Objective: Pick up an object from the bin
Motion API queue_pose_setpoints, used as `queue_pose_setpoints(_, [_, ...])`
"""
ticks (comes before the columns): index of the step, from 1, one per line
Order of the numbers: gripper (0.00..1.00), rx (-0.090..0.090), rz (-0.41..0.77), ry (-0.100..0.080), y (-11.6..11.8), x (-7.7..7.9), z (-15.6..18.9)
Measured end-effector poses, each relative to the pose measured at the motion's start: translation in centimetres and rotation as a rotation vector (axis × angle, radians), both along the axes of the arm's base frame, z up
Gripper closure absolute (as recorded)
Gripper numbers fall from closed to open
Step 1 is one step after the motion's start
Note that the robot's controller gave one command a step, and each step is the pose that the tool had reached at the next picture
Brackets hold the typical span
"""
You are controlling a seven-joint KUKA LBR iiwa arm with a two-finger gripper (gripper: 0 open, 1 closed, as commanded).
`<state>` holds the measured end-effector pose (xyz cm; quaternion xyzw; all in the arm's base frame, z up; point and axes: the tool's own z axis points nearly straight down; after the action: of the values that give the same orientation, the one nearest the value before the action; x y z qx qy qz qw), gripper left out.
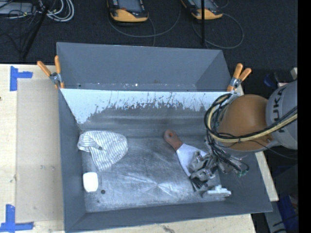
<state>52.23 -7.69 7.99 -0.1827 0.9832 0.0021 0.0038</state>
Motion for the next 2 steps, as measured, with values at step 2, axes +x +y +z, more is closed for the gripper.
queue_pose_setpoints(2, [1.00,-0.005,0.194,0.006,-0.38,0.06,12.00])
